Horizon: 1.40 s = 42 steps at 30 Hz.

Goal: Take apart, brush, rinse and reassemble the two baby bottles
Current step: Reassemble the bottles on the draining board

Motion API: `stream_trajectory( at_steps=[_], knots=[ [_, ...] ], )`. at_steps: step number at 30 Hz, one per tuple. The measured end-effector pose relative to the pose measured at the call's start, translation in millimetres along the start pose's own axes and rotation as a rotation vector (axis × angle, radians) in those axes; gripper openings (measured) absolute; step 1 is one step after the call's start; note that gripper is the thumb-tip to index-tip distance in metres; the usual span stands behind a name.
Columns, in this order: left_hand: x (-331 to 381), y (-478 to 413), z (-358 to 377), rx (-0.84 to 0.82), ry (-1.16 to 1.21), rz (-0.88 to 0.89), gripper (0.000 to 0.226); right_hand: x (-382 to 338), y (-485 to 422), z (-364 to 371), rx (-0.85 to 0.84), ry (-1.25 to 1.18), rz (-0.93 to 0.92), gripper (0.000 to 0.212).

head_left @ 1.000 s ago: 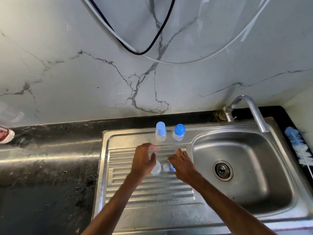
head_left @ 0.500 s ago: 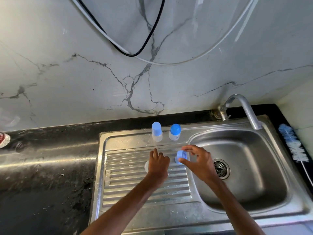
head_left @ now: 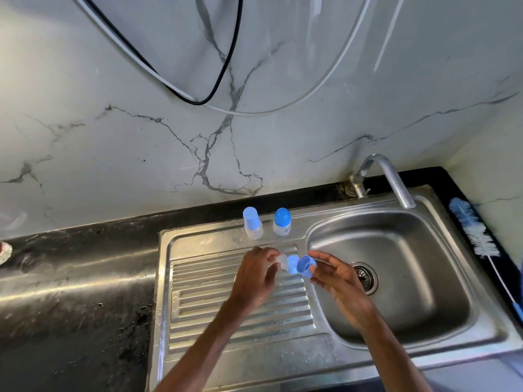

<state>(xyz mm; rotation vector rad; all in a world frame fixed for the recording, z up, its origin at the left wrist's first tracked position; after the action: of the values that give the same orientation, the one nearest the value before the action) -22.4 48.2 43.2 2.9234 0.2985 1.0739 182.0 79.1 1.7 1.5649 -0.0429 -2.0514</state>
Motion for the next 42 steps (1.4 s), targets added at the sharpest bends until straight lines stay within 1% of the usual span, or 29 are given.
stream_trajectory(
  at_steps=[1,2,4,5,6,7,8,10,11,14,15,16,18,19,20,23,25,27,29,33,36,37,39,42],
  knots=[
    [-2,4,-9,-0.003,0.217,-0.057,0.022,1,3,3,-0.036,-0.057,0.004,0.048],
    [-5,11,-13,-0.044,0.433,-0.142,0.021,1,7,7,-0.073,-0.098,0.002,0.047],
    [-6,24,-9,-0.2,0.824,-0.334,0.024,-2,13,16,-0.128,-0.124,-0.02,0.045],
    [-5,32,-4,-0.281,0.974,-0.413,0.027,-6,17,21,-0.152,-0.105,-0.044,0.045],
    [-2,39,2,-0.351,1.093,-0.464,0.031,-10,20,26,-0.175,-0.073,-0.077,0.046],
    [3,44,6,-0.403,1.177,-0.479,0.034,-16,24,32,-0.193,-0.031,-0.114,0.047],
    [8,46,9,-0.444,1.228,-0.466,0.036,-22,28,36,-0.193,0.022,-0.148,0.048],
    [19,47,11,-0.482,1.289,-0.416,0.04,-36,34,40,-0.131,0.185,-0.214,0.045],
    [22,47,10,-0.477,1.302,-0.402,0.041,-44,35,42,-0.088,0.304,-0.252,0.044],
    [29,44,7,-0.431,1.269,-0.372,0.038,-62,44,39,0.051,0.764,-0.349,0.041],
    [31,44,6,-0.422,1.259,-0.371,0.037,-65,46,37,0.061,0.815,-0.359,0.041],
    [32,45,7,-0.415,1.253,-0.375,0.036,-65,47,35,0.034,0.79,-0.343,0.043],
    [33,46,5,-0.408,1.221,-0.372,0.035,-64,47,33,-0.041,0.596,-0.239,0.047],
    [34,46,4,-0.408,1.184,-0.361,0.035,-64,47,33,-0.054,0.541,-0.199,0.045],
    [36,47,3,-0.412,1.144,-0.346,0.036,-68,46,32,-0.047,0.559,-0.192,0.041],
    [40,49,2,-0.419,1.078,-0.324,0.034,-75,43,37,-0.03,0.689,-0.249,0.029],
    [41,50,0,-0.414,1.076,-0.305,0.034,-78,41,41,-0.001,0.684,-0.283,0.023],
    [43,50,-5,-0.408,1.078,-0.268,0.04,-82,41,42,0.039,0.643,-0.301,0.019],
    [46,49,-9,-0.372,0.998,-0.201,0.047,-84,41,40,0.081,0.59,-0.302,0.019],
    [47,47,-13,-0.226,0.824,-0.1,0.049,-81,43,43,0.074,0.494,-0.257,0.018],
    [47,48,-15,-0.175,0.823,-0.065,0.066,-87,47,34,0.109,0.389,-0.229,0.013],
    [47,48,-16,-0.165,0.834,-0.067,0.071,-89,50,31,0.111,0.385,-0.229,0.014],
    [46,46,-18,-0.141,0.83,-0.064,0.069,-90,54,28,0.101,0.408,-0.221,0.019],
    [48,45,-21,-0.147,0.79,-0.026,0.057,-89,57,29,0.114,0.472,-0.226,0.019]
  ],
)
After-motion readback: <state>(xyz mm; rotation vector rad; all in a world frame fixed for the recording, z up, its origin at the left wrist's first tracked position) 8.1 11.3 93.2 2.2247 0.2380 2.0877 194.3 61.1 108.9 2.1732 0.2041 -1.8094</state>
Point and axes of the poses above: each hand's wrist, its own y-axis away from the middle knuckle, its own z-axis out of the palm, x = y × z, the point moved 7 cm from there along -y, towards the middle knuckle, and after that the axes turned 4 degrees about -z, right-handed, at the moved point
